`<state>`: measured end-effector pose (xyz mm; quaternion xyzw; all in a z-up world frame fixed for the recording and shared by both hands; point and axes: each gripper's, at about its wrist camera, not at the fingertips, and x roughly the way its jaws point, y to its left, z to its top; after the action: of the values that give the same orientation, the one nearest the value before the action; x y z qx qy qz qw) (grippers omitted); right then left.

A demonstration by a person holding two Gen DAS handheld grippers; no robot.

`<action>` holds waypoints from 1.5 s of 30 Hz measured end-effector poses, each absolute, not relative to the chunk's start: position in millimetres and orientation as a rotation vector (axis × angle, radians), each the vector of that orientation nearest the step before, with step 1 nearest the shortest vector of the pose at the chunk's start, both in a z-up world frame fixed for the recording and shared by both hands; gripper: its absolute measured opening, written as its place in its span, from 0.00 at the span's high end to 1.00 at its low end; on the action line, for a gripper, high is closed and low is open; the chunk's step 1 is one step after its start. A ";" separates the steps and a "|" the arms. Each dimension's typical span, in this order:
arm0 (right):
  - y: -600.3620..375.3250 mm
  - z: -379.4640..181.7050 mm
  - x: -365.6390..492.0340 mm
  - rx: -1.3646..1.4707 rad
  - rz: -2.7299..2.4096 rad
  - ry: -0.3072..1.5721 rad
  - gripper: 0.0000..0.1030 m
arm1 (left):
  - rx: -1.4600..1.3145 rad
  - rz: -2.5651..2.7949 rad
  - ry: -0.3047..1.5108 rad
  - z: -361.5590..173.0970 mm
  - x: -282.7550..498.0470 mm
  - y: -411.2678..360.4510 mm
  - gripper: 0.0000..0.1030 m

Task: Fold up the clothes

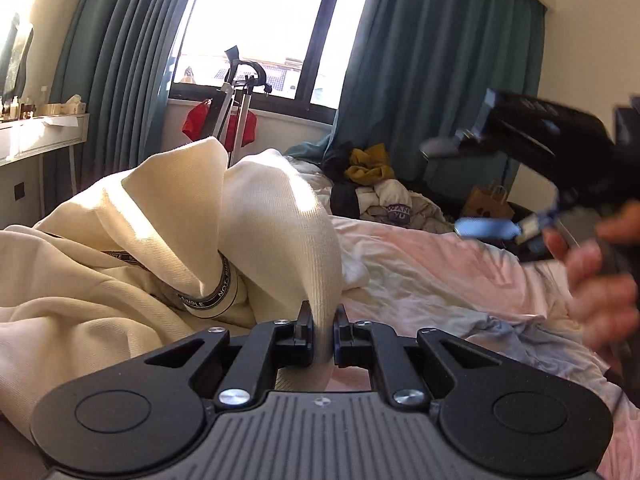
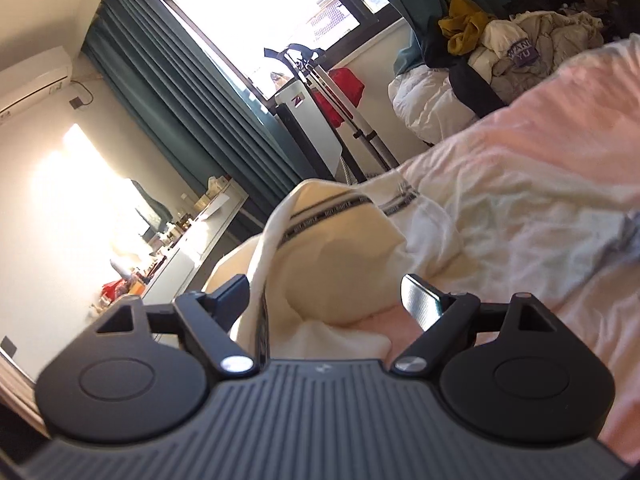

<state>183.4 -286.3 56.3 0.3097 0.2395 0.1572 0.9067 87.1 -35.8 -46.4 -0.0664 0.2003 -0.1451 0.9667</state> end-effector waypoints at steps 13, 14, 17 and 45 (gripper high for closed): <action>-202.3 30.1 438.0 0.713 0.296 0.814 0.18 | -0.321 -0.443 0.453 -80.2 123.3 3.8 0.91; -193.3 26.4 446.1 0.678 0.282 0.828 0.18 | -0.345 -0.451 0.464 -84.1 127.7 7.4 0.91; -171.7 15.6 465.2 0.591 0.237 0.849 0.38 | -0.395 -0.469 0.489 -95.7 140.2 16.4 0.91; -368.9 94.8 169.4 0.560 -0.003 0.489 0.94 | -0.279 -0.494 0.489 -107.4 112.2 14.8 0.91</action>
<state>169.4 -368.9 94.8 0.2738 0.2390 -0.0016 0.9316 112.2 14.8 -107.4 -0.1363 0.2387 -0.2414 0.9307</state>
